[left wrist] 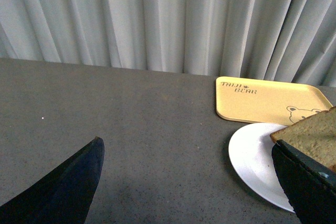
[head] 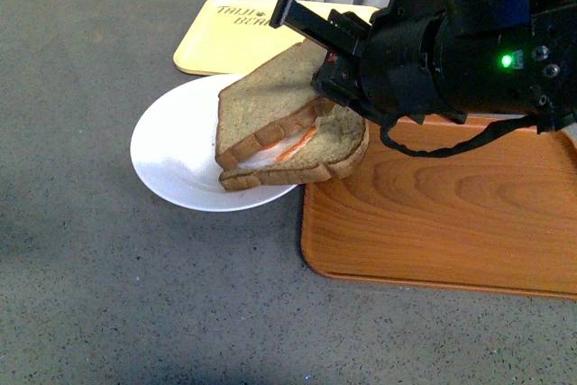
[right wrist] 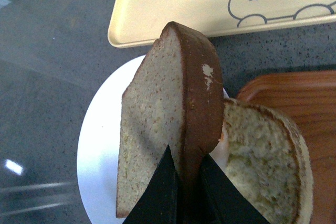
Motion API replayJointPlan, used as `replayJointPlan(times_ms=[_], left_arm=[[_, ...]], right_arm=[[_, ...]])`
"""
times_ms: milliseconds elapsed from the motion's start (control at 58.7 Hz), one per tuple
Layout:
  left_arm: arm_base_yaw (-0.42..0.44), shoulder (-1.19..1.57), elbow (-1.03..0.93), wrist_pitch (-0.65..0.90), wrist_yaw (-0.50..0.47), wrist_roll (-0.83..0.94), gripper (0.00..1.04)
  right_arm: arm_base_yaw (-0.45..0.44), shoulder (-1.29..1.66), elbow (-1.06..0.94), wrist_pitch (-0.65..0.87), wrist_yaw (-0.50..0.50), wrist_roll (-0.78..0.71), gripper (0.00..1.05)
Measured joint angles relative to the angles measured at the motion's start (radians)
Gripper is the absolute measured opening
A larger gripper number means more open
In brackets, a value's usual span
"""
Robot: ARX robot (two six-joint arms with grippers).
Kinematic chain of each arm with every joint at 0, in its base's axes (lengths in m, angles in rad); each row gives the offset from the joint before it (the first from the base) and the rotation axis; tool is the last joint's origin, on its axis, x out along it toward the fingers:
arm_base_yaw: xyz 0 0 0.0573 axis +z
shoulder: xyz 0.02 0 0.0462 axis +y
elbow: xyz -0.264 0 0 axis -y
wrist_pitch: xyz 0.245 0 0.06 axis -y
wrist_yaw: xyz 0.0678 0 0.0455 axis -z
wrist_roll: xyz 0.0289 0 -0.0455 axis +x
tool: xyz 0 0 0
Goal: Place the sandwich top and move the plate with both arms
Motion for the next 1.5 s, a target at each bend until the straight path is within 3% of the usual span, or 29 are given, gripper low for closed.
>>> replayJointPlan(times_ms=[51,460,579,647,784,852,954,1329,1499], left_arm=[[0.0,0.0,0.0,0.0,0.0,0.0,0.96],[0.0,0.0,0.0,0.0,0.0,0.0,0.96],[0.0,0.0,0.0,0.0,0.0,0.0,0.96],[0.0,0.0,0.0,0.0,0.0,0.0,0.96],[0.0,0.0,0.0,0.0,0.0,0.0,0.96],[0.0,0.0,0.0,0.0,0.001,0.0,0.96],[0.0,0.0,0.0,0.0,0.001,0.0,0.96],[0.0,0.0,0.0,0.0,0.0,0.0,0.96],[0.0,0.0,0.0,0.0,0.0,0.0,0.96]], right_arm=[[0.003,-0.011,-0.014,-0.002,0.005,0.002,0.03],[-0.001,-0.203,-0.128,0.015,0.086,-0.074,0.71],[-0.059,-0.296,-0.174,0.033,0.126,-0.135,0.92],[-0.112,-0.353,-0.198,0.04,0.142,-0.169,0.97],[-0.234,-0.48,-0.241,0.056,0.179,-0.273,0.95],[-0.268,-0.515,-0.309,0.242,0.239,-0.409,0.84],[-0.294,-0.57,-0.424,0.383,0.213,-0.552,0.67],[-0.387,-0.804,-0.685,0.396,0.125,-0.642,0.01],[-0.41,-0.899,-0.749,0.363,0.096,-0.647,0.02]])
